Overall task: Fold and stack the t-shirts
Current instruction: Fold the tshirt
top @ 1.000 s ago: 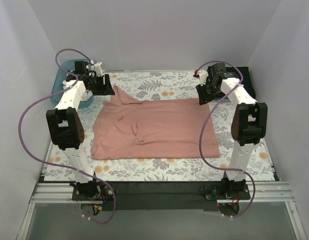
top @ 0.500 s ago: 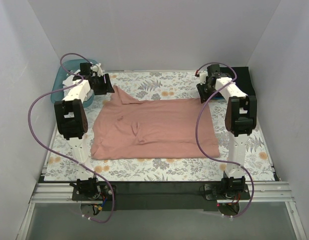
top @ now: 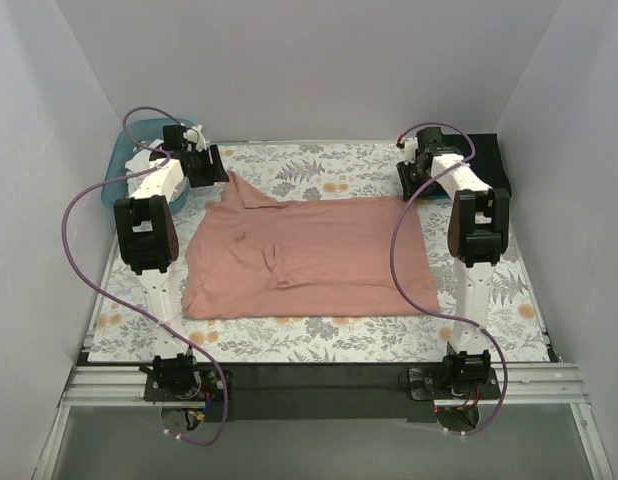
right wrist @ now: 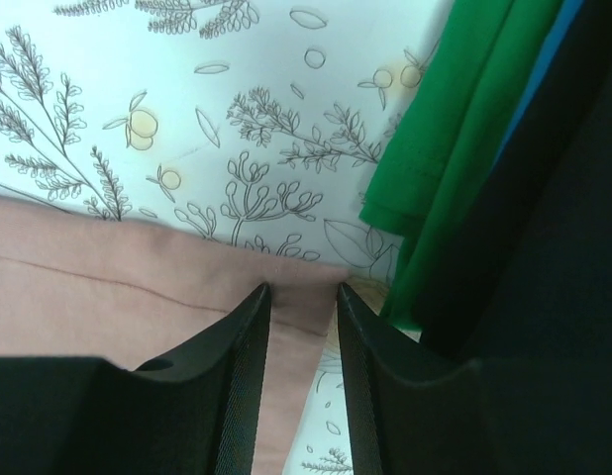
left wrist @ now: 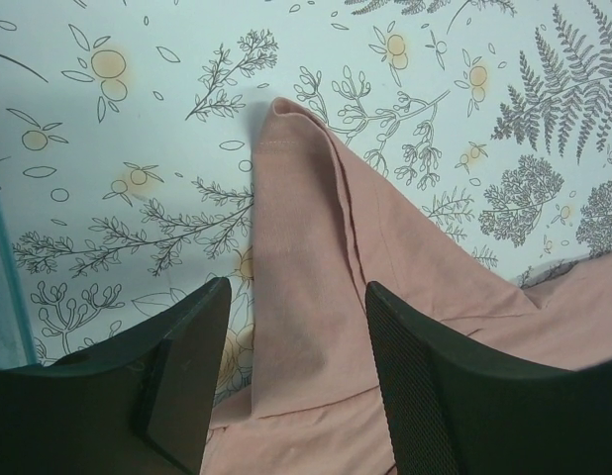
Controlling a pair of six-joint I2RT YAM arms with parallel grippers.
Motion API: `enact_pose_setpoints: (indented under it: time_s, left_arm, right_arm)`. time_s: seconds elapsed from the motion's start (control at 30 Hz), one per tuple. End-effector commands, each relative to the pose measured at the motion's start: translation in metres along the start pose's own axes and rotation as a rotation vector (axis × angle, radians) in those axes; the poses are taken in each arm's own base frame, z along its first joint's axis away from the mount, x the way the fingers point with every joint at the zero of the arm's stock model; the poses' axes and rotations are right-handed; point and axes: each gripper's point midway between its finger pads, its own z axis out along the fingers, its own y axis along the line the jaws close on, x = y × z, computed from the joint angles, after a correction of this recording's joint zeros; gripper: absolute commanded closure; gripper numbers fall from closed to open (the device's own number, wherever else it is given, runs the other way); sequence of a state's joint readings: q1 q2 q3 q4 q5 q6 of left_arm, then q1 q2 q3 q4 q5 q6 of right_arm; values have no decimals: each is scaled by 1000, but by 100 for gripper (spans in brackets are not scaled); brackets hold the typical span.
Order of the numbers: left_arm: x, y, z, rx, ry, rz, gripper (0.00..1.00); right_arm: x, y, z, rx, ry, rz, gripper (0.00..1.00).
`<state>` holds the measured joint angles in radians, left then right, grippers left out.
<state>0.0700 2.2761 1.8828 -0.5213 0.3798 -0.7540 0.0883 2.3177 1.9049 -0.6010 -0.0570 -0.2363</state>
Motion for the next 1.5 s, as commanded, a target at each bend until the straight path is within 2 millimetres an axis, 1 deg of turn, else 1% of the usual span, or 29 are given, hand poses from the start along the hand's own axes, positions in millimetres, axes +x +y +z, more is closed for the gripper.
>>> enact_pose_setpoints:
  time_s: [0.0,0.07,0.1,0.17,0.2,0.23,0.37,0.47,0.5,0.57,0.6,0.73,0.87,0.9,0.97,1.07,1.2,1.23,1.33,1.4,1.43,1.47]
  left_arm:
    - [-24,-3,-8,-5,-63,14,44]
    - [-25,-1,-6,-16,-66,15,43]
    - [-26,0,-5,-17,-68,15,43]
    - [-28,1,-3,-18,-71,18,40]
    - [-30,2,0,-19,-74,17,36]
    - [-31,3,2,-19,-75,18,35]
    - [-36,7,16,-24,-83,19,34]
    - [-39,8,26,-27,-92,21,34]
    - [-39,8,29,-30,-94,25,34]
    - [-39,5,37,-31,-102,37,34]
    - [-39,4,39,-31,-102,42,34]
    - [-33,2,54,-50,-99,60,35]
    - [-27,10,65,-78,-95,55,36]
    - [-25,11,67,-80,-93,52,37]
    - [-24,10,70,-73,-91,53,39]
    - [-24,7,72,-59,-93,49,48]
    - [-32,-5,68,-3,-112,39,61]
    - [-35,-9,65,6,-121,38,69]
    - [-46,-20,56,43,-153,36,81]
    - [-52,-26,52,67,-167,35,85]
    - [-55,-29,49,78,-175,34,93]
    - [-60,-32,45,80,-186,37,97]
  right_arm:
    - [-17,-6,3,15,-46,37,59]
    - [-13,-5,7,11,-36,46,59]
    - [-7,-6,11,11,-19,53,59]
    - [-2,-6,14,13,-6,66,58]
    - [2,-7,16,13,3,72,57]
    - [4,-9,16,17,7,78,56]
    - [10,-7,19,5,19,86,56]
    - [12,-5,21,-7,25,81,64]
    - [13,-4,22,-11,28,81,69]
    - [15,-2,22,-21,31,79,73]
    - [17,-1,23,-25,35,78,77]
    - [20,0,23,-36,40,69,85]
    - [21,2,23,-45,41,60,93]
    - [21,2,23,-46,42,59,97]
    - [19,2,21,-52,37,57,99]
    - [18,5,20,-65,33,52,99]
    - [17,7,17,-78,27,49,99]
    - [17,8,17,-81,26,48,99]
    - [14,12,12,-99,15,46,99]
    - [11,13,8,-106,4,41,99]
    - [9,14,6,-110,-2,39,99]
    - [7,14,3,-112,-8,36,99]
